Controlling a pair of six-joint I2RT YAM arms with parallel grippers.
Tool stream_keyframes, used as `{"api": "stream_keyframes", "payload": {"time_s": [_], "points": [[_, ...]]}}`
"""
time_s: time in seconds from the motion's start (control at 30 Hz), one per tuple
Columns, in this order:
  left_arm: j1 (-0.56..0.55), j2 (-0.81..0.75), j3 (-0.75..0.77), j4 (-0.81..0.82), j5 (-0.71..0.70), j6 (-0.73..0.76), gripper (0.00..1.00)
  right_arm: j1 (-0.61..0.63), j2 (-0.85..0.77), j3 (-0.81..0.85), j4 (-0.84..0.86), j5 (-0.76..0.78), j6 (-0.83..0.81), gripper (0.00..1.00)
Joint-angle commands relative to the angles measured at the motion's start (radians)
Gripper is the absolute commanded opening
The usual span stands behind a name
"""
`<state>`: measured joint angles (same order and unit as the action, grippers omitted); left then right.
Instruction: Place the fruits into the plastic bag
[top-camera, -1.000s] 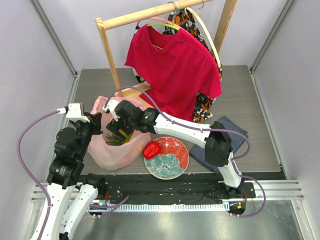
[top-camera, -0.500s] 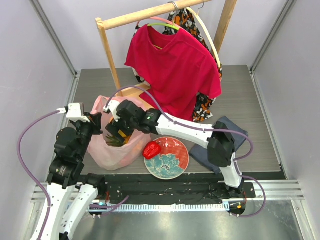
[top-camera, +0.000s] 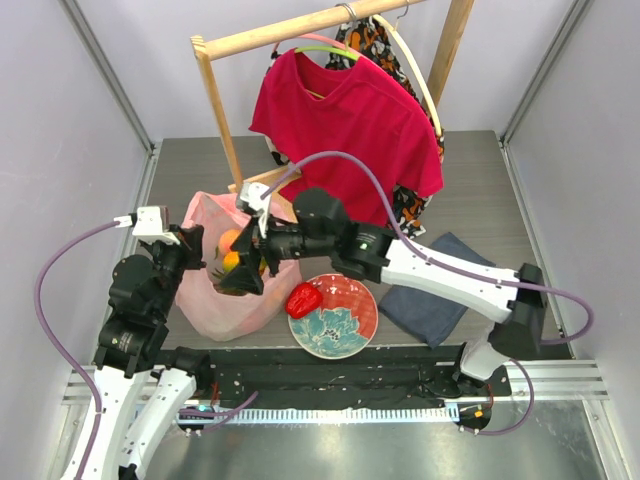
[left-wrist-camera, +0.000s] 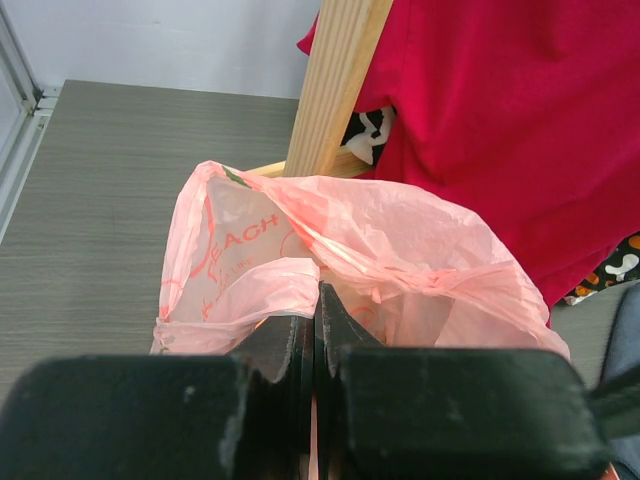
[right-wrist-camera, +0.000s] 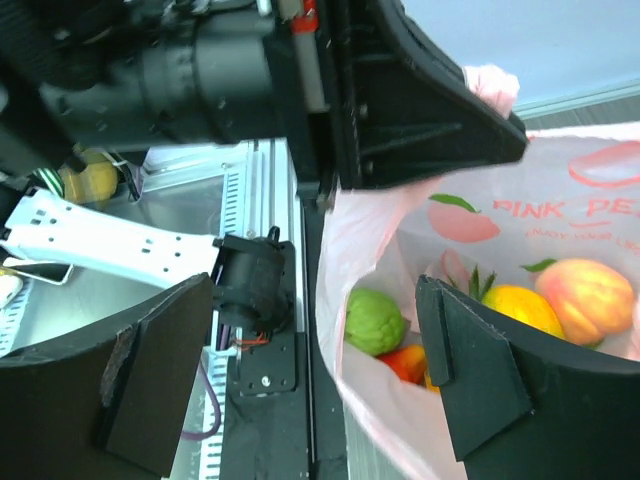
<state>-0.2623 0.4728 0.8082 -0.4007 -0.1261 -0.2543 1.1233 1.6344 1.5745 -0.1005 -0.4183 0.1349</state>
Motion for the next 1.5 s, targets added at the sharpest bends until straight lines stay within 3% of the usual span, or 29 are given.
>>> {"api": "stream_keyframes", "payload": {"time_s": [0.0, 0.23, 0.47, 0.97, 1.47], "points": [[0.000, 0.006, 0.002, 0.037, 0.003, 0.001, 0.00, 0.001, -0.145, -0.100, 0.059, 0.118, -0.007, 0.92], [0.000, -0.002, -0.001, 0.039, -0.007, 0.001, 0.00, -0.002, -0.392, -0.362, 0.006, 0.470, -0.006, 1.00], [0.000, 0.001, -0.001, 0.040, -0.009, 0.001, 0.00, -0.028, -0.510, -0.574, -0.051, 0.647, 0.167, 1.00], [0.000, 0.000, -0.001, 0.036, -0.014, 0.003, 0.00, -0.045, -0.257, -0.639, -0.010, 0.644, 0.207, 1.00], [0.000, 0.000, -0.001, 0.037, -0.015, 0.004, 0.00, -0.157, -0.122, -0.680, 0.090, 0.256, 0.160, 0.91]]}}
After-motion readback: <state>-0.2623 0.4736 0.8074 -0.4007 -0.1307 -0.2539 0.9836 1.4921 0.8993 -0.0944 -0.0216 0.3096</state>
